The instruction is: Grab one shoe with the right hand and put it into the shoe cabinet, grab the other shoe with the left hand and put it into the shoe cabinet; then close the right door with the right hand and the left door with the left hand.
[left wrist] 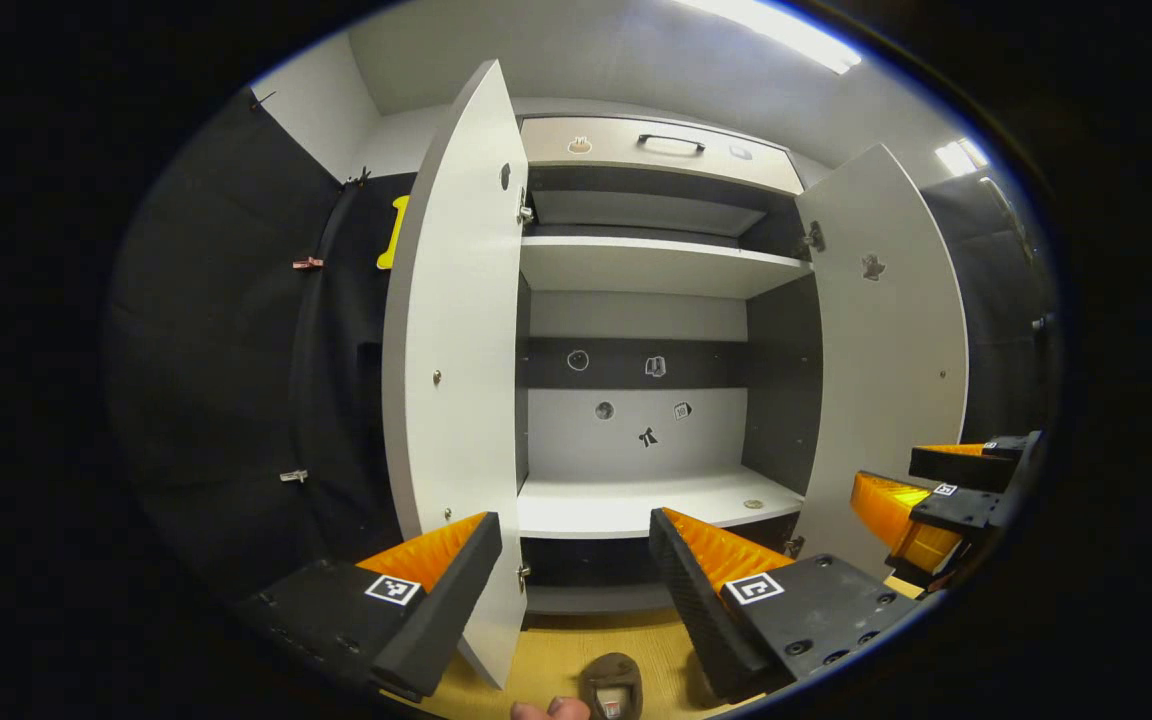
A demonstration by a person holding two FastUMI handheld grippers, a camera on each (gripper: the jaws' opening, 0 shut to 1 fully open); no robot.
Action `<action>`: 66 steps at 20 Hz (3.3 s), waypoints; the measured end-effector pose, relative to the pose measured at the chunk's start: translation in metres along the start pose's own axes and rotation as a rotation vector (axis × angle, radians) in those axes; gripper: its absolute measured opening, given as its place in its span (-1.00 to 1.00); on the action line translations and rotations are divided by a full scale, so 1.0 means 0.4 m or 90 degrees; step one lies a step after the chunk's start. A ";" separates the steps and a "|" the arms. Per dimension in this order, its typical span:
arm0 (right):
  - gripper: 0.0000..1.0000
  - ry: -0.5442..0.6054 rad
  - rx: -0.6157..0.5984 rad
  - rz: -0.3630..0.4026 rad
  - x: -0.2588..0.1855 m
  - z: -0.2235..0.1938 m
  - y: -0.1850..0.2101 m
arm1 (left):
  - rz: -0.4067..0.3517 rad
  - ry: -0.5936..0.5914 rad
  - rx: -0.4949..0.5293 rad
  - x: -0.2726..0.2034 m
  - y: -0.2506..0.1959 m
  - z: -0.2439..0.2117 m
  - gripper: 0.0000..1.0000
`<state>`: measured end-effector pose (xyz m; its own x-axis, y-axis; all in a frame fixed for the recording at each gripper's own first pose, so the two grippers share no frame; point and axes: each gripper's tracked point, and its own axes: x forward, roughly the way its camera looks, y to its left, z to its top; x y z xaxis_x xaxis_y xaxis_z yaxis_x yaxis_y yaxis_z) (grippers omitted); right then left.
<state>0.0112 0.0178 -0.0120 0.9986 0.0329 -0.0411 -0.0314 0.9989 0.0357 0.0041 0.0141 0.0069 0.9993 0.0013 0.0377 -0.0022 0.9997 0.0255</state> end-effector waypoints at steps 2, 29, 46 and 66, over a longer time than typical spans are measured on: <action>0.96 0.035 0.006 0.011 0.002 -0.057 0.010 | 0.000 -0.004 0.001 -0.006 0.003 0.000 0.89; 0.97 0.496 0.082 0.013 0.044 -1.076 0.099 | 0.013 0.080 0.020 -0.028 0.109 -0.169 0.90; -0.63 0.416 0.138 -0.028 0.156 -1.017 0.042 | 0.030 0.103 0.016 -0.009 0.118 -0.208 0.90; -0.64 0.237 0.120 0.034 0.308 -0.323 -0.009 | 0.000 0.069 0.001 -0.020 -0.032 -0.143 0.90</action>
<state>0.1288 0.0227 -0.1460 0.9116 0.1284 -0.3905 -0.0393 0.9728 0.2281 -0.0016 0.0029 -0.0508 0.9975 0.0040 -0.0701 -0.0021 0.9996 0.0268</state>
